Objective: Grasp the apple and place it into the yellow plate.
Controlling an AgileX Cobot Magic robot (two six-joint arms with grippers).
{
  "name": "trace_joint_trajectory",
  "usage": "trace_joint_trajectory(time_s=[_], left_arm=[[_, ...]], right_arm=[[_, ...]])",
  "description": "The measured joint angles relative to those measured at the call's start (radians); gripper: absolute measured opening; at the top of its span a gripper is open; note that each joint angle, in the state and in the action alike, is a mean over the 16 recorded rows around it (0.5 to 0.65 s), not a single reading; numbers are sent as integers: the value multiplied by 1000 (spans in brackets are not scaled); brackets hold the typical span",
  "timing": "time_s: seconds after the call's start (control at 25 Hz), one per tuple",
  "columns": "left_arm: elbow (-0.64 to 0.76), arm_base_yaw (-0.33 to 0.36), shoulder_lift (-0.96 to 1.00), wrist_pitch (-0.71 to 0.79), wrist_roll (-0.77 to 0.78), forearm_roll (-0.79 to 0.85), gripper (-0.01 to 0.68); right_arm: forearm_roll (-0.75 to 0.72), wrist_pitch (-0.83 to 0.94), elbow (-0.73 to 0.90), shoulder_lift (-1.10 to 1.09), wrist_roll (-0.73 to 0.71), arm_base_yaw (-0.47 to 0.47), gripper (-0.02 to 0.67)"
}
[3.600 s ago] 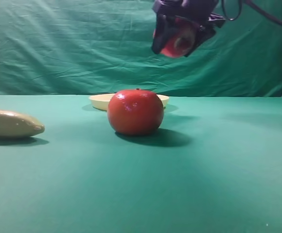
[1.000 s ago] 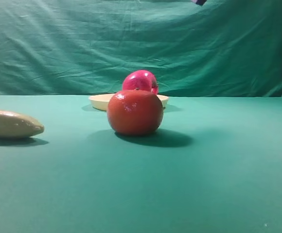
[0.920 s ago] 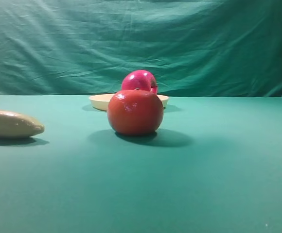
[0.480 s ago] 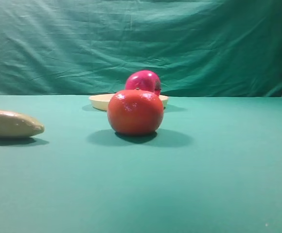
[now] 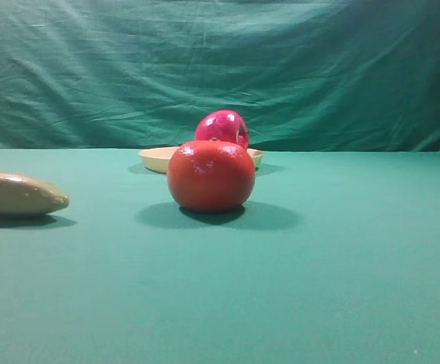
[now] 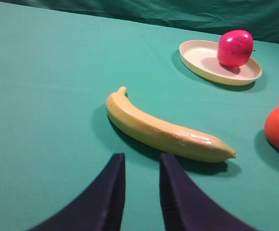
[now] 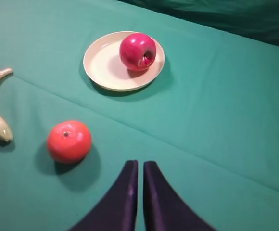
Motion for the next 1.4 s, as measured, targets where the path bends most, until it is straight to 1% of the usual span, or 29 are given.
trace_joint_trajectory(time_s=[0.2, 0.44, 0.76, 0.92, 1.2, 1.4], left_arm=[[0, 0, 0, 0, 0, 0, 157], [0, 0, 0, 0, 0, 0, 157], [0, 0, 0, 0, 0, 0, 157], [0, 0, 0, 0, 0, 0, 157], [0, 0, 0, 0, 0, 0, 157], [0, 0, 0, 0, 0, 0, 157]], right_arm=[[-32, 10, 36, -98, 4, -15, 0], [-13, -93, 149, -219, 10, -74, 0], [50, -316, 410, -415, 16, -185, 0], [80, -411, 549, -504, 16, -222, 0], [114, -559, 767, -625, 16, -245, 0], [138, -628, 875, -668, 15, -246, 0]])
